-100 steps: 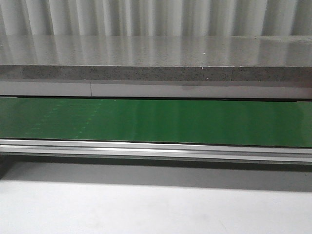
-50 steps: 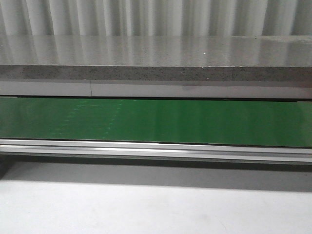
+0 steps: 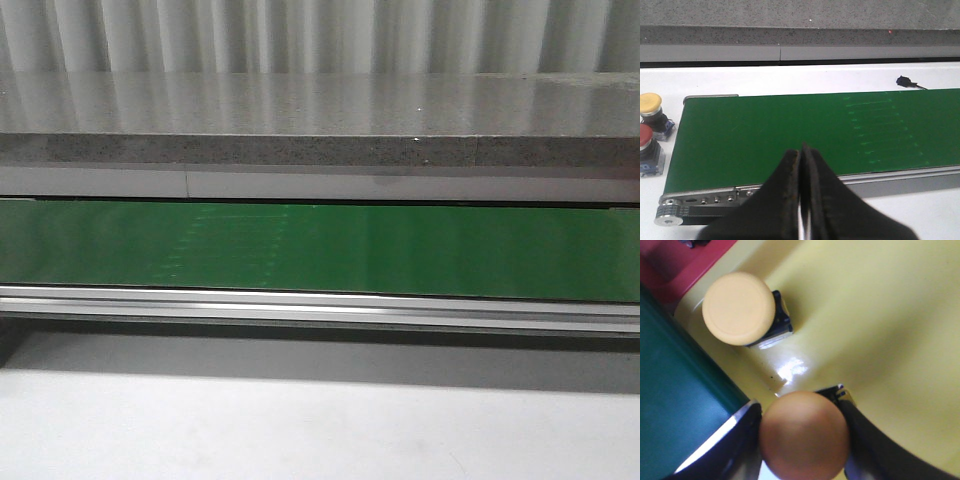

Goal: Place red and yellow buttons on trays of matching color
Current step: 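Lower the yellow button into the yellow tray and open the right gripper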

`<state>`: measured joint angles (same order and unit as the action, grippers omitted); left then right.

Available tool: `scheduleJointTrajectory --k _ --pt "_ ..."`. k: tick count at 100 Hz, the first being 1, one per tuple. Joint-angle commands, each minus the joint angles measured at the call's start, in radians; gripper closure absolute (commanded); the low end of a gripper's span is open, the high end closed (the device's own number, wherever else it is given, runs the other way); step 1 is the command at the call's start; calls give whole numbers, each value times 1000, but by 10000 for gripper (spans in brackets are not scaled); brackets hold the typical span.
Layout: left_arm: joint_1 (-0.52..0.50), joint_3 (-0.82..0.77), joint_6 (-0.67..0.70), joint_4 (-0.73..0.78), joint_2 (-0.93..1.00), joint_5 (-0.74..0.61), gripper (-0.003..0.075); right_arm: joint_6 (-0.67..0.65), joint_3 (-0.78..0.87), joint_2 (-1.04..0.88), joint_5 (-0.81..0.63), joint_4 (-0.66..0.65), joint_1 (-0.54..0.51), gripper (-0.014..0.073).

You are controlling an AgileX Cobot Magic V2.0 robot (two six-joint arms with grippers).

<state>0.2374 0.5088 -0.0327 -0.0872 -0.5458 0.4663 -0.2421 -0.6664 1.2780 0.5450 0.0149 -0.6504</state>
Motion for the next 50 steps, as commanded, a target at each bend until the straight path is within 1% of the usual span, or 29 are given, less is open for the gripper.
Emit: scheduleJointTrajectory --k 1,5,20,27,33,50 --pt "10 28 1 -11 -2 -73 741 -4 -21 -4 -51 11 -8 405" --pt "10 28 1 -11 -2 -73 741 -4 -21 2 -52 11 -8 366" --pt "10 28 1 -11 -2 -73 741 -4 -21 17 -51 11 -8 162" --pt "10 28 1 -11 -2 -73 741 -4 -21 17 -55 11 -8 101" --pt "10 28 1 -11 -2 -73 741 -6 -21 16 -67 24 -8 79" --pt "10 28 1 -11 -2 -73 741 -6 -21 9 -65 28 -8 82"
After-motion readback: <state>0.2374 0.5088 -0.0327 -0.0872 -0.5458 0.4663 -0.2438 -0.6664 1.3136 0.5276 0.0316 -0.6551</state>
